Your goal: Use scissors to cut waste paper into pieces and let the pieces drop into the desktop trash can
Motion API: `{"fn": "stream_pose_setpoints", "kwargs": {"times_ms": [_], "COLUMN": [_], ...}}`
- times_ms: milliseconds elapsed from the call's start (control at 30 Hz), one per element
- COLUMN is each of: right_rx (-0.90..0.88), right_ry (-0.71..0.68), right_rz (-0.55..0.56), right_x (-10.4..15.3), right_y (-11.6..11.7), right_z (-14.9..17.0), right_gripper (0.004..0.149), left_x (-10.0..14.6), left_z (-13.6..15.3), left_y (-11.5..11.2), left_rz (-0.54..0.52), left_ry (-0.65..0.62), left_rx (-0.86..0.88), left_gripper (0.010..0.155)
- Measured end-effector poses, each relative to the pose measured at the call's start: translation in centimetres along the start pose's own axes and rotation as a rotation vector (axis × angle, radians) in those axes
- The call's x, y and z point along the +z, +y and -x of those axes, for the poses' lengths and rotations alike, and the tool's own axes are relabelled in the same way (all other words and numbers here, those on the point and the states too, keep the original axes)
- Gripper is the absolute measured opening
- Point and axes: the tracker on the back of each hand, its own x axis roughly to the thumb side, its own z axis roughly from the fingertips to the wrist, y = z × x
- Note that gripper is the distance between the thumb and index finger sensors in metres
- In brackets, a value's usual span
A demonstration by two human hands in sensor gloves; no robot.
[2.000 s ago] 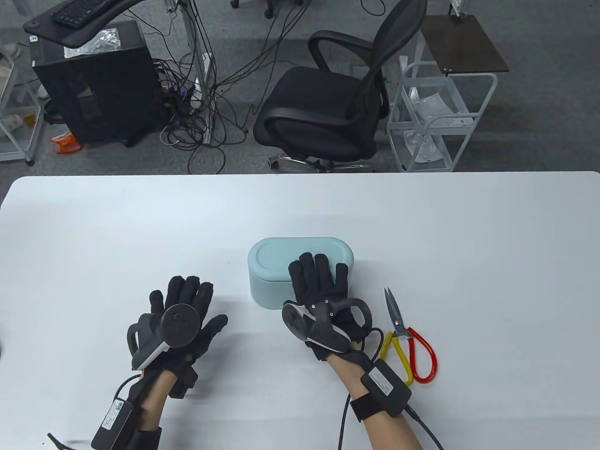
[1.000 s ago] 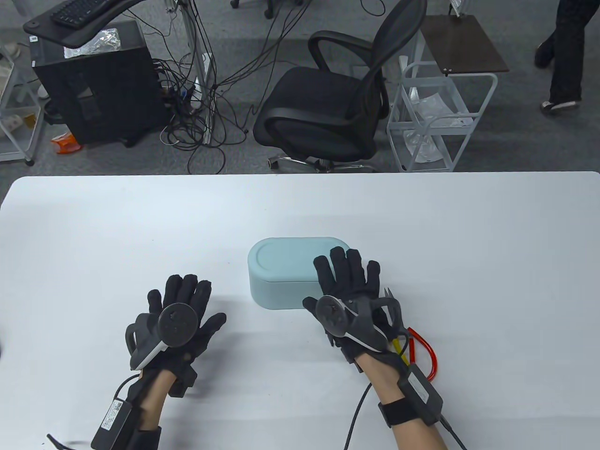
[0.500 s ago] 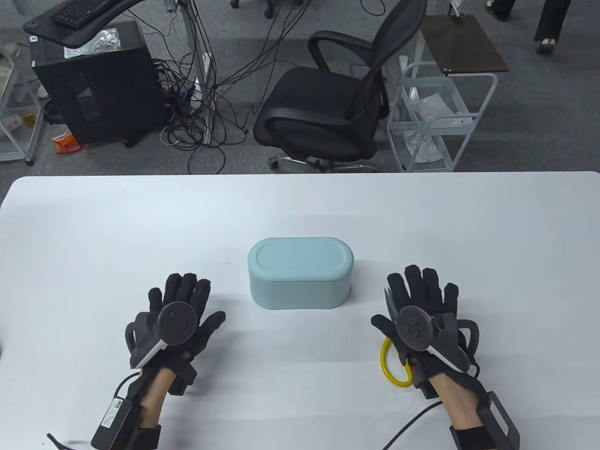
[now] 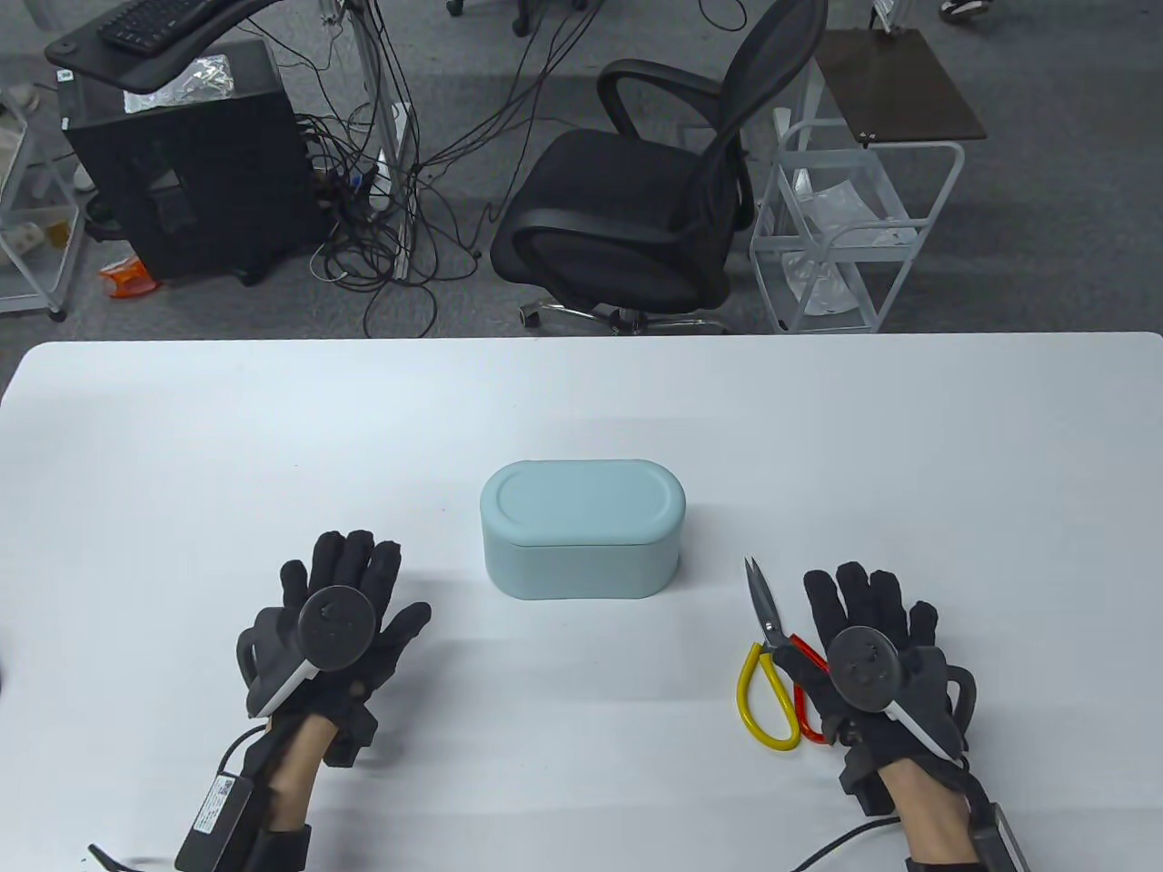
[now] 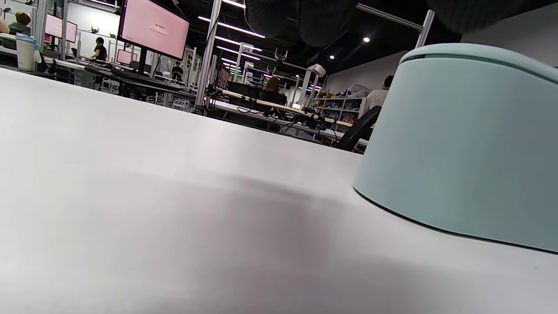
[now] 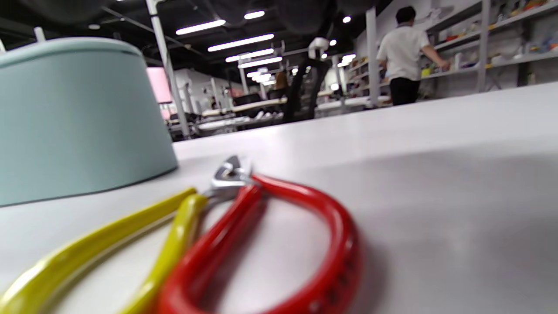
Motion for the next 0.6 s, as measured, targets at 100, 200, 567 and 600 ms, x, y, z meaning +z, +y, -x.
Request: {"fn": "stream_pose_setpoints", "kwargs": {"times_ms": [100,200,567,600], "right_rx": [-0.001,0.015,0.019,0.02], "right_ry": [-0.004,-0.005,-0.006,-0.005], "right_rz": [0.0,-0.02,-0.011,-0.013], "right_x": [0.03,-0.1,-0.15,-0.15], "right_y": [0.1,0.42,0.52,0.55], "right_z": [-0.11,-0.1,-0.19,-0.19], "right_gripper": [0.083,0.083,0.083,0.083], "left_x": [0.1,0.26,0.36,0.36], "left_z": [0.11,0.25,0.43,0.44], "left_y": [0.1,0.26,0.4,0.43], "left_rz": [-0.004,-0.006,-0.002,-0.002], "left_ry": [0.006,0.011,0.025,0.025], "left_rx": [-0.004,0.002,0.004,0.004], "left_gripper": [0.084,0.084,0.084,0.084]}}
